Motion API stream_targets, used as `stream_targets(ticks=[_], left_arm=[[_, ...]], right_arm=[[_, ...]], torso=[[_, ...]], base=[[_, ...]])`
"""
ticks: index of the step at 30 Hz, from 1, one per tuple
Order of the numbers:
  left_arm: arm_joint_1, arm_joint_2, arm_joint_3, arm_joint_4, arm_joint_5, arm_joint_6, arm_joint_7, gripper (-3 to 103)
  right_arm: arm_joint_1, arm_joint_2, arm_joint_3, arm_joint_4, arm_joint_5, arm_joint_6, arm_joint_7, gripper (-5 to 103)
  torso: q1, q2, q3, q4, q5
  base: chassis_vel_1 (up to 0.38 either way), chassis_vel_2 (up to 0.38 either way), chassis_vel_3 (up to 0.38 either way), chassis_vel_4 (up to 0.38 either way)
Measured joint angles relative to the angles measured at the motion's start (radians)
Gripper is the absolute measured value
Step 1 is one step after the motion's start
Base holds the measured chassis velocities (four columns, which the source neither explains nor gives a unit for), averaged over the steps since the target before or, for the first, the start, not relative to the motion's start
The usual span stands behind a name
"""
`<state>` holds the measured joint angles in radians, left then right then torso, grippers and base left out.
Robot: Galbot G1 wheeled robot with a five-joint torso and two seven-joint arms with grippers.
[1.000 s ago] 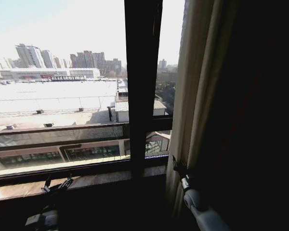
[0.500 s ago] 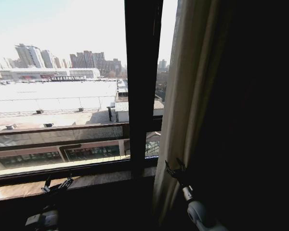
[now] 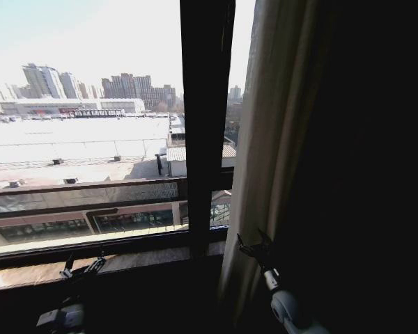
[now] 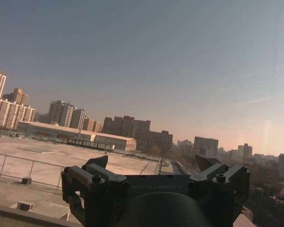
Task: Open the curtains by pulling them apart, changing their state from closed to fully open.
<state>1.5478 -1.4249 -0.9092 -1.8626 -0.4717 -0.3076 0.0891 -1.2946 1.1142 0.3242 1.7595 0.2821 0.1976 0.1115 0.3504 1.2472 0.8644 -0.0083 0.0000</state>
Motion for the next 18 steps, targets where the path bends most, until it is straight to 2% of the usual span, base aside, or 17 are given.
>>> stream_targets(ticks=[9, 18], left_arm=[[0.0, 0.0, 0.0, 0.0, 0.0, 0.0, 0.0, 100], [0.0, 0.0, 0.0, 0.0, 0.0, 0.0, 0.0, 100]], right_arm=[[0.001, 0.0, 0.0, -0.001, 0.0, 0.0, 0.001, 100], [0.001, 0.001, 0.0, -0.002, 0.0, 0.0, 0.001, 100]], torso=[[0.0, 0.0, 0.0, 0.0, 0.0001], [0.0, 0.0, 0.0, 0.0, -0.0001]], base=[[0.123, 0.055, -0.136, -0.044], [0.288, 0.185, -0.292, -0.175]])
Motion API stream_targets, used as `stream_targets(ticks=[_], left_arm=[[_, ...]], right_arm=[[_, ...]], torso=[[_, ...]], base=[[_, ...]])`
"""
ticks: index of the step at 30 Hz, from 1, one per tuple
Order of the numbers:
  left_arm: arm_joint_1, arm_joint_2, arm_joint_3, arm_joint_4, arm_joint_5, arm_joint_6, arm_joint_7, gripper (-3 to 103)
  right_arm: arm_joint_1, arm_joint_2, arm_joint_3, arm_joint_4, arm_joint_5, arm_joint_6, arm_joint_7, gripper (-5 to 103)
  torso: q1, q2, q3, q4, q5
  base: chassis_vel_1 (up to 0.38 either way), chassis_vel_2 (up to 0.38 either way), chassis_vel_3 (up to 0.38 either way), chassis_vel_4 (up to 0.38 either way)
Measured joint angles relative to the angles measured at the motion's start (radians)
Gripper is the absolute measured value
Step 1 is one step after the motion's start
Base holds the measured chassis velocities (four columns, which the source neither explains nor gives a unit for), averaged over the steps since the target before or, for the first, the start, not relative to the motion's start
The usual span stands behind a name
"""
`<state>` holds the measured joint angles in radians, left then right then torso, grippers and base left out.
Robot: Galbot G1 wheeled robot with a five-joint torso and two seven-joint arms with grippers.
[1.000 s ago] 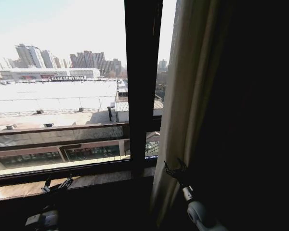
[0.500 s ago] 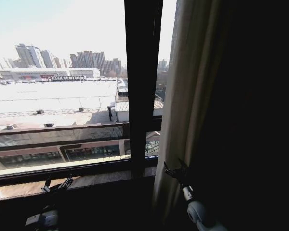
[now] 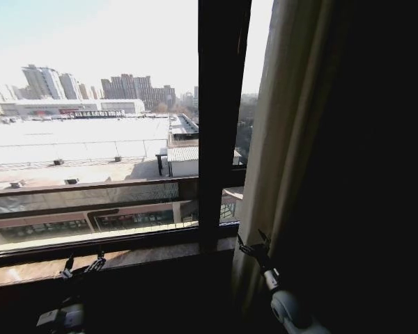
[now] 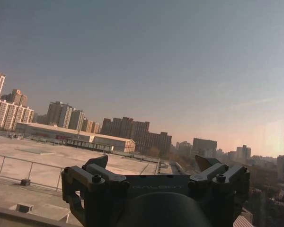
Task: Open the curtains by pulling them apart, changing their state from closed to fully open.
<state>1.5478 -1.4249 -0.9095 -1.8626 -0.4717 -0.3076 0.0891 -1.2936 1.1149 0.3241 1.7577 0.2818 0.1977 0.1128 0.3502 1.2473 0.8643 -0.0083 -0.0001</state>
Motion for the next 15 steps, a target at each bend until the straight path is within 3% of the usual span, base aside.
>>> stream_targets(ticks=[15], left_arm=[[0.0, 0.0, 0.0, 0.0, 0.0, 0.0, 0.0, 100]], right_arm=[[0.001, 0.0, 0.0, -0.001, 0.0, 0.0, 0.001, 100]], torso=[[0.0, 0.0, 0.0, 0.0001, 0.0]], base=[[0.362, 0.325, -0.376, -0.314]])
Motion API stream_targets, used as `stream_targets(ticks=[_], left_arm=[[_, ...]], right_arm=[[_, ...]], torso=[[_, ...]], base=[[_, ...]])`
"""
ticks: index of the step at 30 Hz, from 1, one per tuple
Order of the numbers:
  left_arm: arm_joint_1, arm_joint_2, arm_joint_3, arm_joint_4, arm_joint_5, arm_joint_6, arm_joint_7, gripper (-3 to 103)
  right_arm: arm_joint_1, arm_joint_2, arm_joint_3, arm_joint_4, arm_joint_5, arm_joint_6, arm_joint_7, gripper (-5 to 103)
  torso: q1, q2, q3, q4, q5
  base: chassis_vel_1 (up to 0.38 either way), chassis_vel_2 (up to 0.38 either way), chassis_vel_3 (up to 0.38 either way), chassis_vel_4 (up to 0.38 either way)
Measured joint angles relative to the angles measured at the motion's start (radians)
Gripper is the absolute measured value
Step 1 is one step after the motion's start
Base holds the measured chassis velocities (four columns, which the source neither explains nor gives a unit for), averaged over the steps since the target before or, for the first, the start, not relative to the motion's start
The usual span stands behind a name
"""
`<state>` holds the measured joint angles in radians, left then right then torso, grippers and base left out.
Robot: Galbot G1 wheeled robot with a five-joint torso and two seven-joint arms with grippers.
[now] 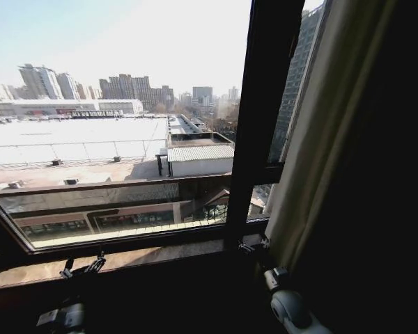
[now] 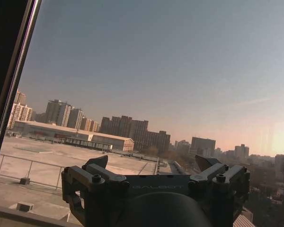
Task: Open the curtains by pulling them apart, changing their state from closed to fully open.
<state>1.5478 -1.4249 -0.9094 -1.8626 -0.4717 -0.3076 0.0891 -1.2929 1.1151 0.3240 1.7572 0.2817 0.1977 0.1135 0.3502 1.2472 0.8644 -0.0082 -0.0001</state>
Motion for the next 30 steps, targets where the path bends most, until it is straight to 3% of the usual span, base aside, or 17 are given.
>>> stream_targets(ticks=[30], left_arm=[[0.0, 0.0, 0.0, 0.0, 0.0, 0.0, 0.0, 100]], right_arm=[[0.0, 0.0, 0.0, 0.0, 0.0, 0.0, 0.0, 100]], torso=[[0.0, 0.0, 0.0, -0.0001, -0.0001]], base=[[0.379, 0.329, -0.38, -0.326]])
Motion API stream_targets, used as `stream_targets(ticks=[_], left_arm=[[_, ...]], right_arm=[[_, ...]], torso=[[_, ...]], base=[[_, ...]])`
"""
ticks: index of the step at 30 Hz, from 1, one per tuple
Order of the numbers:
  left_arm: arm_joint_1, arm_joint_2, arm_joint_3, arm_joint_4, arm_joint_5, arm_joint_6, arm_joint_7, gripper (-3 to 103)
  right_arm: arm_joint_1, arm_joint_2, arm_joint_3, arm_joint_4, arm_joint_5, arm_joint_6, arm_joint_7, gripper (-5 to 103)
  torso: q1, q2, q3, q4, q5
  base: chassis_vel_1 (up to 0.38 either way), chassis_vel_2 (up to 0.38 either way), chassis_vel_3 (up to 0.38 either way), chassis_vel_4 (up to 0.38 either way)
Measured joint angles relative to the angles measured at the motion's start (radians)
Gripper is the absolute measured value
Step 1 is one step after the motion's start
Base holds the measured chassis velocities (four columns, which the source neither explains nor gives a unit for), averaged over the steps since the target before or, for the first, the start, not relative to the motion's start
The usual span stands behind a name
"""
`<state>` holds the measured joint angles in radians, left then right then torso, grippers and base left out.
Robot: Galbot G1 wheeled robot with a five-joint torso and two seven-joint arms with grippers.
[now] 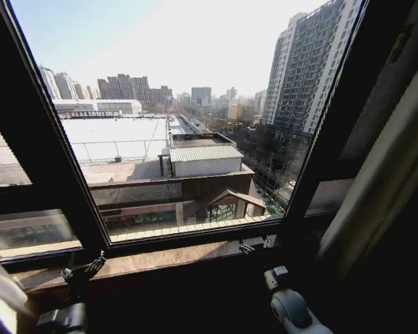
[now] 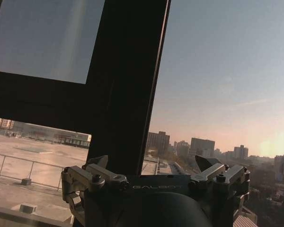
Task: Open the curtains by pulling them apart, changing their state from closed to fully open.
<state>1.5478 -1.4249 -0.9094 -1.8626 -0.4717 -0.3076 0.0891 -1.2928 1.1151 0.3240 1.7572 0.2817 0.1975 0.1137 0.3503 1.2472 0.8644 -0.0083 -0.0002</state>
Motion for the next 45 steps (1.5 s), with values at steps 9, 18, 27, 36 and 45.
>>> stream_targets(ticks=[9, 18, 27, 36, 45], left_arm=[[0.0, 0.0, 0.0, 0.0, 0.0, 0.0, 0.0, 100], [0.0, 0.0, 0.0, 0.0, 0.0, 0.0, 0.0, 100], [0.0, 0.0, 0.0, 0.0, 0.0, 0.0, 0.0, 100], [0.0, 0.0, 0.0, 0.0, 0.0, 0.0, 0.0, 100], [0.0, 0.0, 0.001, 0.0, 0.0, 0.0, 0.0, 100]], right_arm=[[0.0, 0.0, 0.0, 0.0, 0.0, 0.0, 0.0, 100], [0.0, 0.0, 0.0, 0.0, 0.0, 0.0, 0.0, 100], [0.0, 0.0, 0.0, 0.0, 0.0, 0.0, 0.0, 100], [0.0, 0.0, 0.0, 0.0, 0.0, 0.0, 0.0, 100], [0.0, 0.0, 0.0, 0.0, 0.0, 0.0, 0.0, 100]], torso=[[0.0, 0.0, 0.0, 0.0, -0.0002], [0.0, 0.0, 0.0, 0.0, -0.0001], [0.0, 0.0, 0.0, 0.0, 0.0003], [0.0, 0.0, 0.0, 0.0, -0.0002], [0.0, 0.0, 0.0, -0.0003, 0.0005]], base=[[0.383, 0.327, -0.377, -0.331], [0.37, 0.335, -0.375, -0.341], [0.371, 0.314, -0.385, -0.314], [0.161, 0.137, -0.145, -0.136], [-0.01, -0.062, 0.019, 0.054]])
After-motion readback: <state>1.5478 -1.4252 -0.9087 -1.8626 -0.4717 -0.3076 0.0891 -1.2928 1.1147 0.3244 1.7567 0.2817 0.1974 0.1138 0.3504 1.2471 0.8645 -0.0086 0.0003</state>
